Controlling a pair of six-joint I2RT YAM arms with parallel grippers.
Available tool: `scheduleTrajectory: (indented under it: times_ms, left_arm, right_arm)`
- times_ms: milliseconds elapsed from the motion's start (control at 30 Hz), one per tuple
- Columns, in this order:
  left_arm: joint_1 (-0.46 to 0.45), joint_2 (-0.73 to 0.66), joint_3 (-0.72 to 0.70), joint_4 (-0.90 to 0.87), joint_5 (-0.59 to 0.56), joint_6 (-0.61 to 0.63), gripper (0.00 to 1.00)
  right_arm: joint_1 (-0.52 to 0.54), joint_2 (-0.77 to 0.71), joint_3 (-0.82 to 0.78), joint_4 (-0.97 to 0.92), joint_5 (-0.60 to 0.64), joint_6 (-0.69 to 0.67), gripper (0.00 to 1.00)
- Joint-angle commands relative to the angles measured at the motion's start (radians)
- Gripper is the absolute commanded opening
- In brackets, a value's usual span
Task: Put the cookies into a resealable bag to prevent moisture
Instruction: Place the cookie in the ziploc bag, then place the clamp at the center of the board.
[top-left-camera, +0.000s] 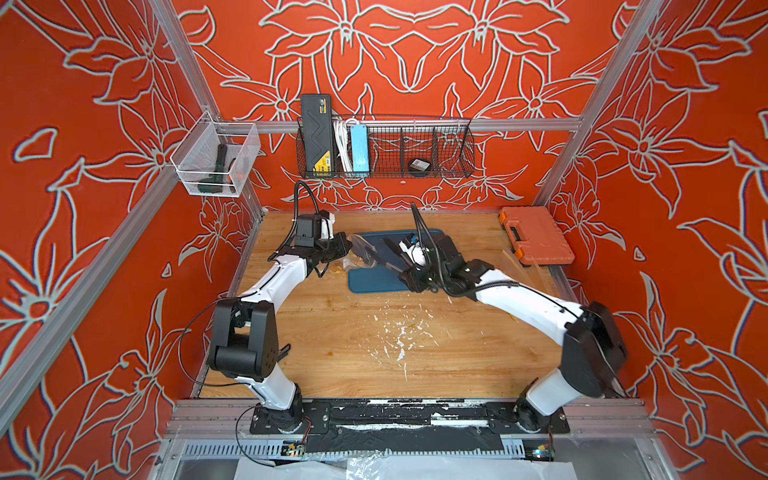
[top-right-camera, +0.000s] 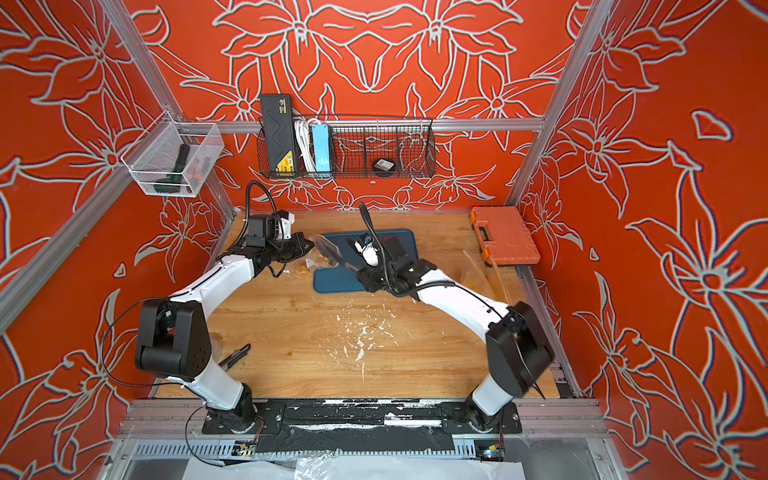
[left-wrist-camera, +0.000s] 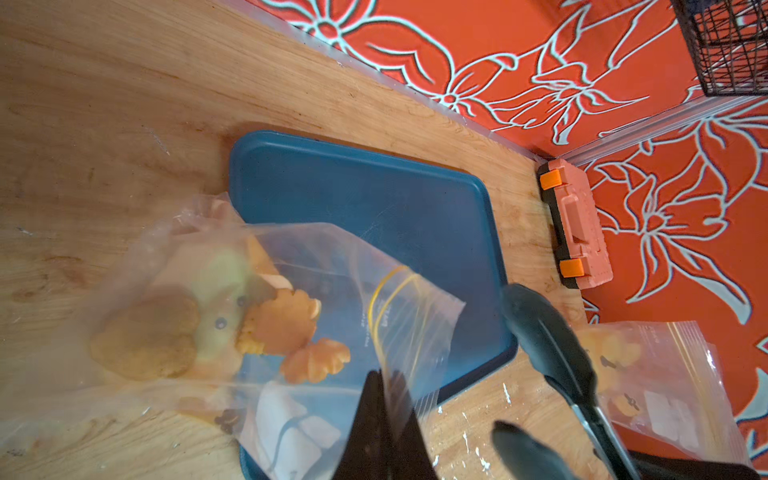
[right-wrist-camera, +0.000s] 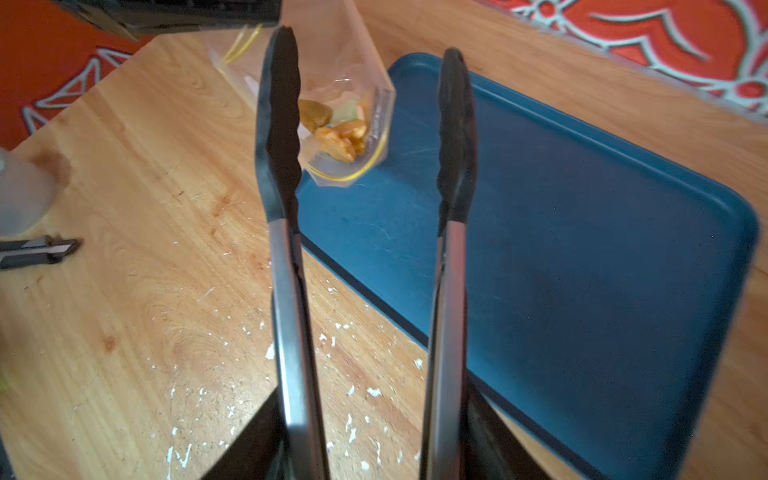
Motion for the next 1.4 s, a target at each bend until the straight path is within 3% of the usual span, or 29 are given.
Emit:
scheduleTrajectory:
  times_ms: [0, 133, 433, 600, 700, 833, 1100, 1367]
  left_arm:
    - [-0.001, -0.001, 0.006, 0.018, 0.051, -0.004, 0.00]
    - [-0.005, 0.002, 0.008, 0.016, 0.057, -0.002, 0.00]
    - [-0.012, 0.003, 0.011, 0.011, 0.055, 0.008, 0.00]
    - [-0.013, 0.007, 0.013, 0.010, 0.061, 0.010, 0.00]
    - [-0.013, 0.008, 0.013, 0.010, 0.062, 0.009, 0.00]
    - [-0.015, 0.010, 0.014, 0.007, 0.061, 0.009, 0.00]
    - [-0.015, 0.000, 0.013, 0.003, 0.050, 0.010, 0.00]
    - [-0.015, -0.044, 0.012, -0.009, 0.055, 0.043, 0.00]
  right_arm:
    - [0.032, -0.149, -0.074, 0.139, -0.050, 0.000, 0.39]
    - [0.052, -0.193, -0.096, 0.230, -0.169, 0.013, 0.37]
    - [0.096, -0.001, 0.079, 0.155, -0.283, -0.001, 0.38]
    - [0.099, 0.016, 0.098, 0.159, -0.327, 0.000, 0.48]
    - [0.098, -0.035, 0.065, 0.182, -0.307, 0.008, 0.59]
    - [0.097, -0.151, -0.039, 0.223, -0.259, 0.032, 0.60]
    - [0.040, -0.280, -0.338, 0.159, 0.159, 0.141, 0.54]
    - [-0.051, -0.253, -0.473, 0.185, 0.106, 0.151, 0.52]
